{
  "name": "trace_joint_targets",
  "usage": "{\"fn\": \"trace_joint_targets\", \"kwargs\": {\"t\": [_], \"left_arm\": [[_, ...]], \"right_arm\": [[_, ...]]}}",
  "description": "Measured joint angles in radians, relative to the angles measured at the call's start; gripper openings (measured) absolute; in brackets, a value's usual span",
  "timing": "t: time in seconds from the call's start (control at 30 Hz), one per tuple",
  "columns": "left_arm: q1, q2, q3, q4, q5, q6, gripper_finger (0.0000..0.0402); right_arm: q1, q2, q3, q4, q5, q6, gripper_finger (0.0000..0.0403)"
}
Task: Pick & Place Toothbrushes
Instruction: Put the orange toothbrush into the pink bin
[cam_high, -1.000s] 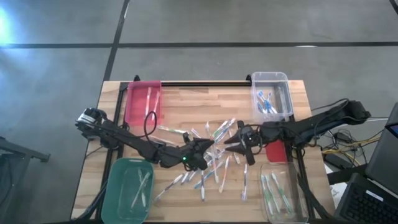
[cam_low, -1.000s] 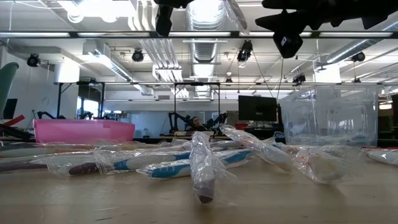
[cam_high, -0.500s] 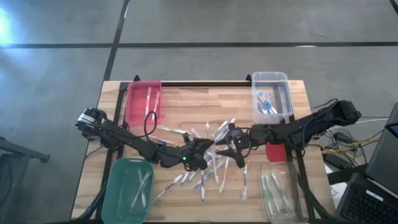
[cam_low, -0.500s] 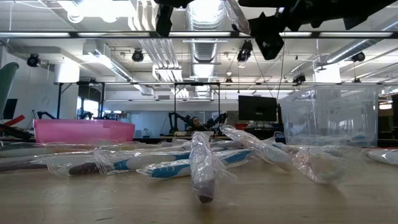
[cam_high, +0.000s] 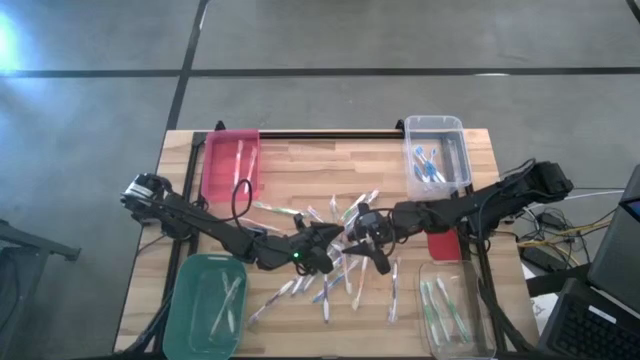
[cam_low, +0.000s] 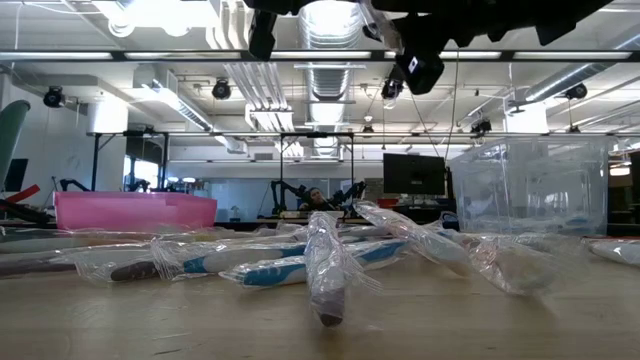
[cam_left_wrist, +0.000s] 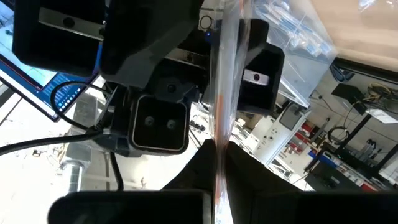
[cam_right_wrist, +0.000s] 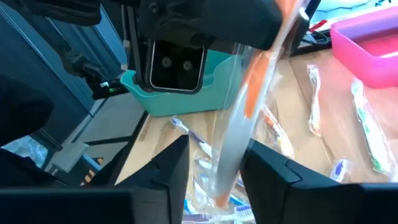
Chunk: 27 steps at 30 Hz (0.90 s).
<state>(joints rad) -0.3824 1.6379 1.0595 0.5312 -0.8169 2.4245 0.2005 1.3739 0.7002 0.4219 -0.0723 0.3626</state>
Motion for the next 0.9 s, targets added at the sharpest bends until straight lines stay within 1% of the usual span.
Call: {"fn": "trace_joint_targets", "kwargs": {"t": [0.27,0.4,0.53,0.77,0.9], "left_arm": [[0.000,-0.001,0.000,0.002,0.003,-0.002,0.0019],[-0.001,-0.001,0.000,0.002,0.005,-0.001,0.0019],[-0.001,-0.001,0.000,0.002,0.005,-0.001,0.0019],[0.000,-0.001,0.000,0.001,0.000,-0.005,0.0019],[0.000,-0.001,0.000,0.000,0.000,-0.016,0.0032]], "right_arm": [[-0.002,-0.003,-0.001,-0.001,0.005,-0.008,0.0059],[-0.003,-0.003,-0.001,-0.002,0.007,-0.010,0.0034],[-0.003,-0.003,-0.001,-0.002,0.010,-0.011,0.0030],[-0.002,-0.003,-0.001,-0.002,0.019,-0.018,0.0045],[-0.002,-0.003,-0.001,-0.003,0.021,-0.016,0.0034]]}}
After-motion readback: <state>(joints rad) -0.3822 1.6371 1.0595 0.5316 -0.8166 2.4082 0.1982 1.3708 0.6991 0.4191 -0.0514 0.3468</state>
